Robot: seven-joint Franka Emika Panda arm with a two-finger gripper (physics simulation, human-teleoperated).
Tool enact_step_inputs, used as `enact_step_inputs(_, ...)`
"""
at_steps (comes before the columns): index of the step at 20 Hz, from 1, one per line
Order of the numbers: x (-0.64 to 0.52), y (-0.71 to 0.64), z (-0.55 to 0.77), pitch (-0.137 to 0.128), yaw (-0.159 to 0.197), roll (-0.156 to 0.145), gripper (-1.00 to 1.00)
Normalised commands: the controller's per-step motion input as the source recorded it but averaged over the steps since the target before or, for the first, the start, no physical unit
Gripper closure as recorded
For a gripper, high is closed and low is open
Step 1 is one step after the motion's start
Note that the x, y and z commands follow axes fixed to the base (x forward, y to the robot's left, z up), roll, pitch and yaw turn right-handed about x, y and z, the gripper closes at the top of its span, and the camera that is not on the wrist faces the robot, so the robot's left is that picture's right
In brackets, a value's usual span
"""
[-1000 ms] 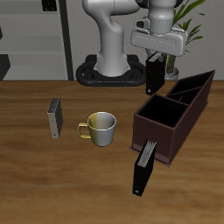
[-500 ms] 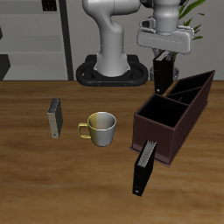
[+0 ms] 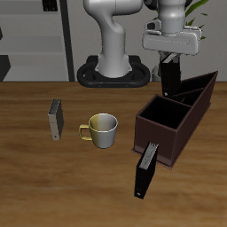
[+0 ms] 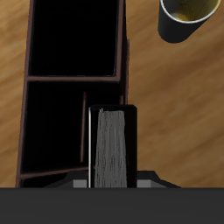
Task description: Place the right black book into the left desk caddy's front compartment
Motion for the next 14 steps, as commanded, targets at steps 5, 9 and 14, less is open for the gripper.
enact_step_inputs(5, 0.29, 0.02, -0.03, -0.018, 0.01, -0.019, 1.0)
enact_step_inputs(9, 0.19, 0.03, -0.12, 0.023, 0.016, -0.01, 1.0)
enact_step_inputs(14, 0.1, -0.03, -0.14, 0.02, -0.014, -0.009, 1.0)
